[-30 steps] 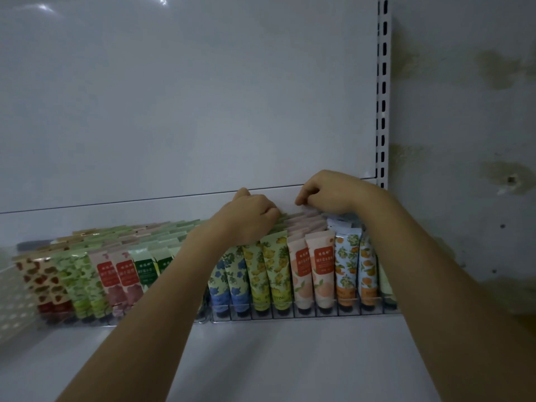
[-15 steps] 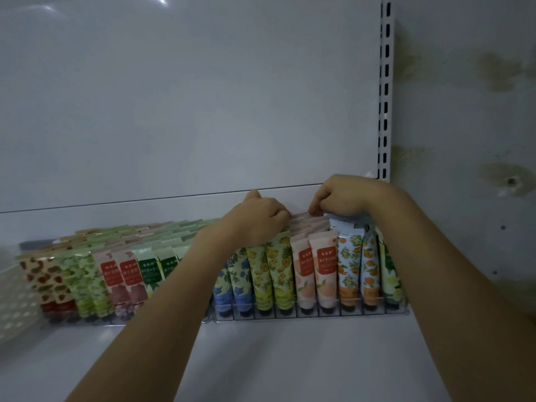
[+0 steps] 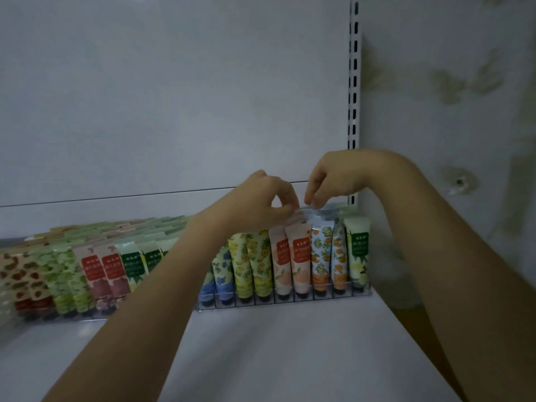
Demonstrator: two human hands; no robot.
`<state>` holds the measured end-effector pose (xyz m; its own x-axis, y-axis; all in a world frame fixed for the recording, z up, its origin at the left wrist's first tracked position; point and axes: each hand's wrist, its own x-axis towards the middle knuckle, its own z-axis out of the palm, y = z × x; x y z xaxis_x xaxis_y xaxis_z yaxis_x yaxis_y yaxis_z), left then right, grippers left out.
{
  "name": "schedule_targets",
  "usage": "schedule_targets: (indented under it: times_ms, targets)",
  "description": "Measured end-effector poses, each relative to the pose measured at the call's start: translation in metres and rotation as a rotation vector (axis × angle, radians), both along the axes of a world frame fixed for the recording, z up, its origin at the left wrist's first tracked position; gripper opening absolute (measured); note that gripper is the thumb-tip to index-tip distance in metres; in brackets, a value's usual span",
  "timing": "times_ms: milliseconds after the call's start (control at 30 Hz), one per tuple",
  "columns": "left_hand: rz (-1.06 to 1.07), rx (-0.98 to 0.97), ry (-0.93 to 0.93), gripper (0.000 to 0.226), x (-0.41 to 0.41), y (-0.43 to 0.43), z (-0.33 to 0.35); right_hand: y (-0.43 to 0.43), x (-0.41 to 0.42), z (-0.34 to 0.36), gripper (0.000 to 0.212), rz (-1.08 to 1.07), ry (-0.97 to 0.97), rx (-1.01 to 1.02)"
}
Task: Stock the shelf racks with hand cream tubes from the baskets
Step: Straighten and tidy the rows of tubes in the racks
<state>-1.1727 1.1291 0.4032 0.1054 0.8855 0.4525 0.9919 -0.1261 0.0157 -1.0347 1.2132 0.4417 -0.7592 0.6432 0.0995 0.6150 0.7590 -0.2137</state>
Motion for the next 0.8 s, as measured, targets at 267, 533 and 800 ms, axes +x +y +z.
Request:
schedule_targets:
  times_ms: [267,533,800]
  targets:
    - [0.034,-0.080,0.075,0.018,0.013,0.003,-0.008,-0.009,-0.001,-0.035,0.032,-0.048,-0.003,0.014]
    - [0.078,-0.136,0.053,0.019,0.011,0.002,-0.007,-0.005,0.006,-0.030,0.023,-0.011,0.032,-0.023]
    - [0.044,-0.092,0.028,0.017,0.009,0.004,-0.006,0.000,0.012,-0.022,0.021,0.005,0.104,-0.038]
